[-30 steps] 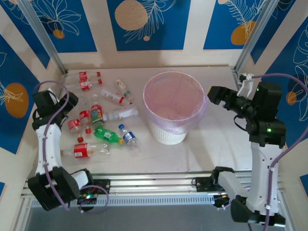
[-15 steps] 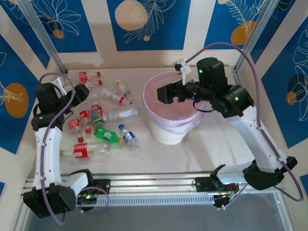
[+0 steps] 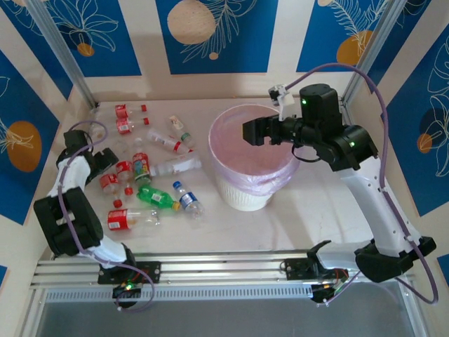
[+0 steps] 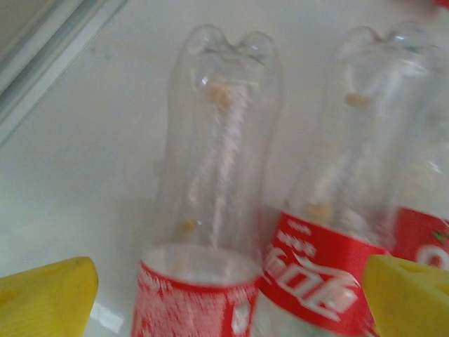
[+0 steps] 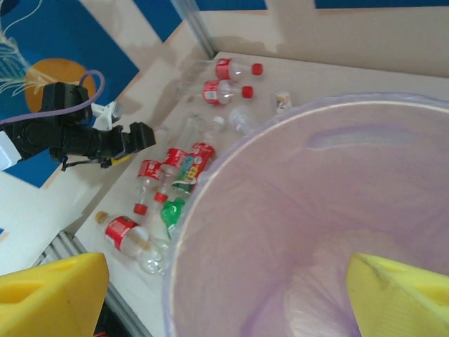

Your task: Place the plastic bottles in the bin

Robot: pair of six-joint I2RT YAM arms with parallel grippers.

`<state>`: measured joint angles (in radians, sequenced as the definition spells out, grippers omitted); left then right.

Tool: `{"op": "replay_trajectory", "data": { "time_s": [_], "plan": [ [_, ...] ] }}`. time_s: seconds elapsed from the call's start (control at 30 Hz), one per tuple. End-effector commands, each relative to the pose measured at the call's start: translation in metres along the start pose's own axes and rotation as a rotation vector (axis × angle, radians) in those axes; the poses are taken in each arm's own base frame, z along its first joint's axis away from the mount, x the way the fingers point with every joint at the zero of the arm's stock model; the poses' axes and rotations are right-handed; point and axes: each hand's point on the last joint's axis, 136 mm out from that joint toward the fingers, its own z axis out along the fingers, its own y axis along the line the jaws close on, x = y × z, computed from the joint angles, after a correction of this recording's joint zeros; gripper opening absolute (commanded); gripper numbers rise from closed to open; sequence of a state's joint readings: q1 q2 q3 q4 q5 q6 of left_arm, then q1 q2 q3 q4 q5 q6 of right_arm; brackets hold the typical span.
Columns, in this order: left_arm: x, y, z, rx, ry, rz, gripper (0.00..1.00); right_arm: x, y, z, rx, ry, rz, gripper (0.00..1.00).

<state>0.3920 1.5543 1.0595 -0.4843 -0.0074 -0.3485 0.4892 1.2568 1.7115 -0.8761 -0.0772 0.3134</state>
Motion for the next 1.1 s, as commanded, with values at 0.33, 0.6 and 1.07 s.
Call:
{"op": "replay_trajectory", "data": {
  "time_s": [0.33, 0.6, 1.07],
  "plan": [
    [-0.013, 0.008, 0.059, -0.057, 0.072, 0.0, 0.85, 0.008, -0.043, -0.019, 0.052, -0.028, 0.062, 0.88],
    [-0.003, 0.011, 0.073, -0.064, 0.108, 0.005, 0.72, 0.011, -0.047, -0.019, 0.055, -0.026, 0.079, 0.88],
    [-0.037, -0.022, -0.022, 0.114, -0.095, -0.02, 0.6, 0.014, -0.04, -0.023, 0.067, -0.01, 0.086, 0.87]
  ]
}}
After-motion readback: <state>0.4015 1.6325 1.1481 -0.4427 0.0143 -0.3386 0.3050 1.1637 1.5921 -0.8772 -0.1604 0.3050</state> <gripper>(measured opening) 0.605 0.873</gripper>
